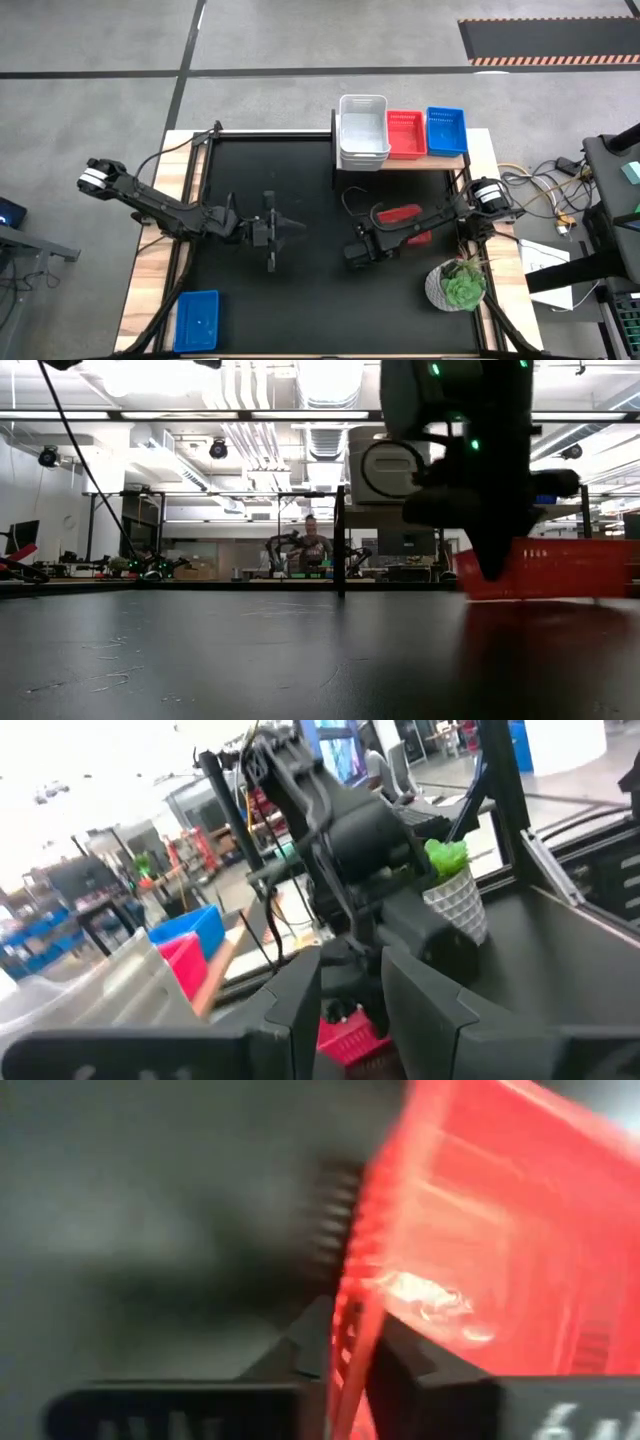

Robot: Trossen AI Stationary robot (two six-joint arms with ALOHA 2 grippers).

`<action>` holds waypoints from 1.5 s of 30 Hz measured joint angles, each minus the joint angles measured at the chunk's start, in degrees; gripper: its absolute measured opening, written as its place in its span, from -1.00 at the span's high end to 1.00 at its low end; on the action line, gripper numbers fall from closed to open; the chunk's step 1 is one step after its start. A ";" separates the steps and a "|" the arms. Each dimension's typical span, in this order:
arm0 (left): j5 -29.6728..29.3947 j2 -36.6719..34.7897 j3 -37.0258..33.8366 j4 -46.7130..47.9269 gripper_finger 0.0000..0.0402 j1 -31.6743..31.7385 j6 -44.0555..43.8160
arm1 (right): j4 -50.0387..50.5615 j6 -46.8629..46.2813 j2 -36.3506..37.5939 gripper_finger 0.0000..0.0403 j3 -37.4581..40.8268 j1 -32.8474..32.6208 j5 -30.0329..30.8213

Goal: Stack baskets on shelf by color
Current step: Stack the red bin on top of the red bins on the shelf

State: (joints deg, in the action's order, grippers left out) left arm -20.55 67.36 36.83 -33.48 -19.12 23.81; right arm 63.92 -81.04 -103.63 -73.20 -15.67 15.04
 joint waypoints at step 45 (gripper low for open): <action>0.84 2.41 -0.45 1.55 0.54 -2.35 -15.08 | 26.18 81.22 25.19 0.96 -43.98 6.32 14.47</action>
State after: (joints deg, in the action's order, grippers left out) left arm -19.70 69.77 36.38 -31.93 -21.47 8.73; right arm 90.10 0.18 -78.45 -117.19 -9.35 29.50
